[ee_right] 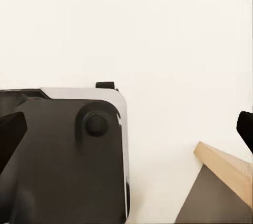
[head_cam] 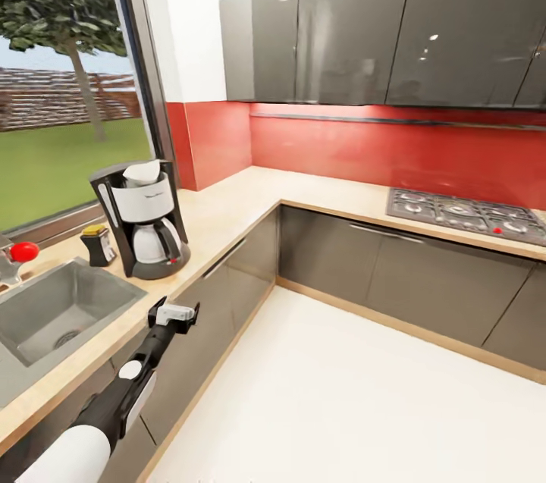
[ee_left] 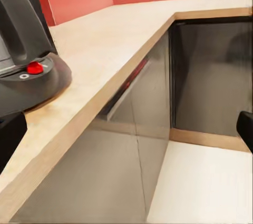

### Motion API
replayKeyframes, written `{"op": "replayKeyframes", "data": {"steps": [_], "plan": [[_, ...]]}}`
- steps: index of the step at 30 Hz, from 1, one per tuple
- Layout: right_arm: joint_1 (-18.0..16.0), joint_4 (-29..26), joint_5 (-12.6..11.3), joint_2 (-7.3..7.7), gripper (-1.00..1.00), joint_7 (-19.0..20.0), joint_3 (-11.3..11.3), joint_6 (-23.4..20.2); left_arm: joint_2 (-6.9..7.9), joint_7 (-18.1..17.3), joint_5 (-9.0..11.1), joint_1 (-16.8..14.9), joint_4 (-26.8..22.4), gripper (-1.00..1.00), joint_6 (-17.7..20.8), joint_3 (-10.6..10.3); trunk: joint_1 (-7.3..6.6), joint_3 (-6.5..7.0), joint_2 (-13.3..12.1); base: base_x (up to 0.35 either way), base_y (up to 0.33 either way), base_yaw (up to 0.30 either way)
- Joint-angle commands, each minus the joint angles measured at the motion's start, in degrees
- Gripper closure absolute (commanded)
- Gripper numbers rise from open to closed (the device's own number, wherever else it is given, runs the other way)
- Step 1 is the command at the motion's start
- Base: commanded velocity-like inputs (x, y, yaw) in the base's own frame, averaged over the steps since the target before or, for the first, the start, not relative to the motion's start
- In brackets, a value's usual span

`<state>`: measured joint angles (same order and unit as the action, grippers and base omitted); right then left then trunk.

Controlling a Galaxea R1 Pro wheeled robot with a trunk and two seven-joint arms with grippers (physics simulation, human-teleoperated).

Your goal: Set up a coffee station on the kitchen countertop: keep the coffee maker on the countertop, move the bottle of coffee from the kitchen shelf to the counter next to the coffee maker, place a paper coffee filter on top of the coffee maker, put the saucer next to the coffee maker with the coffee cup on the saucer, and place the electric kettle next to the coffee maker.

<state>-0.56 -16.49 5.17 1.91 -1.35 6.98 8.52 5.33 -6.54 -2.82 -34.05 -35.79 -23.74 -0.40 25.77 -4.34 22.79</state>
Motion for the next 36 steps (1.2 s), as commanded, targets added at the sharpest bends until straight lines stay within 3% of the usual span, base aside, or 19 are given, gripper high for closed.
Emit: {"op": "replayKeyframes", "data": {"steps": [1,4,7,13,15,20,22,24,26,28,31,32,35,36], "plan": [[-0.06,0.06,0.54,-0.01,-1.0,-0.05,0.32,0.18,0.03,0.04,-0.28,-0.05,0.09,-1.0,-0.21,-0.04,0.01,-0.12,0.13,-0.238,-0.199,-0.267],[-0.06,0.06,0.54,0.02,-1.0,-0.05,0.32,0.18,-0.14,0.02,-0.2,-0.01,0.52,-1.0,-0.28,-0.04,0.01,-0.12,0.13,-0.212,-0.166,-0.266],[-0.06,0.06,0.54,0.03,-1.0,-0.11,0.32,0.18,-1.54,0.05,-0.15,0.62,1.96,-1.0,-0.3,0.03,0.01,-0.12,0.13,-0.045,-0.034,-0.252],[-0.06,0.12,0.54,0.03,-1.0,-0.11,0.32,0.18,-2.58,0.04,-0.34,1.22,11.38,-1.0,-0.59,0.07,0.01,-0.12,0.13,-0.005,-0.004,-0.238],[-0.06,0.14,0.54,0.03,-1.0,-0.06,0.32,0.18,-2.97,0.04,-1.32,3.9,19.53,-1.0,-0.8,-0.03,0.01,-0.12,0.13,0.0,0.0,-0.261],[-0.06,0.26,0.54,0.03,-1.0,0.01,0.32,0.11,-2.96,0.19,-1.91,8.79,22.45,-1.0,-0.47,-0.08,0.01,-0.12,0.13,0.0,0.0,-0.263],[-0.06,0.3,0.54,0.03,-1.0,0.03,0.32,0.1,-2.38,0.53,-2.04,12.56,24.09,-1.0,-0.26,-0.04,0.01,-0.12,0.13,0.0,0.0,-0.263],[-0.06,0.36,0.54,0.03,-1.0,0.03,0.32,0.1,-0.88,0.73,-2.08,17.23,26.34,-1.0,-0.15,0.12,0.01,-0.12,0.13,0.0,0.0,-0.165],[-0.06,0.4,0.54,0.03,-1.0,0.03,0.27,0.1,1.63,0.8,-2.15,22.16,28.44,-1.0,-0.02,-0.08,0.01,-0.12,0.13,0.0,0.0,-0.05],[-0.06,0.41,0.54,0.03,-1.0,0.03,0.24,0.1,2.76,0.88,-2.18,25.95,29.92,-1.0,0.09,-0.15,0.01,-0.12,0.13,0.0,0.0,-0.014],[-0.06,0.41,0.54,0.03,-1.0,0.0,0.26,0.1,3.24,1.03,-2.19,29.01,31.2,-1.0,0.6,-0.24,0.01,-0.12,0.13,0.0,0.0,-0.005],[-0.06,0.46,0.54,-0.03,-1.0,-0.05,0.24,0.1,3.32,1.21,-2.19,30.28,33.46,-1.0,2.82,-0.31,0.01,-0.11,0.13,0.0,0.0,-0.078],[-0.06,0.43,0.54,-0.09,-1.0,-0.05,0.2,0.1,3.21,2.75,-2.19,30.45,34.06,-1.0,5.33,-0.4,0.01,-0.07,0.13,0.0,0.0,-0.061],[-0.06,0.46,0.54,-0.14,-1.0,-0.05,0.17,0.1,3.13,4.94,-2.17,30.49,34.22,-1.0,7.03,-0.44,0.01,-0.07,0.13,0.0,0.0,-0.022]]}}
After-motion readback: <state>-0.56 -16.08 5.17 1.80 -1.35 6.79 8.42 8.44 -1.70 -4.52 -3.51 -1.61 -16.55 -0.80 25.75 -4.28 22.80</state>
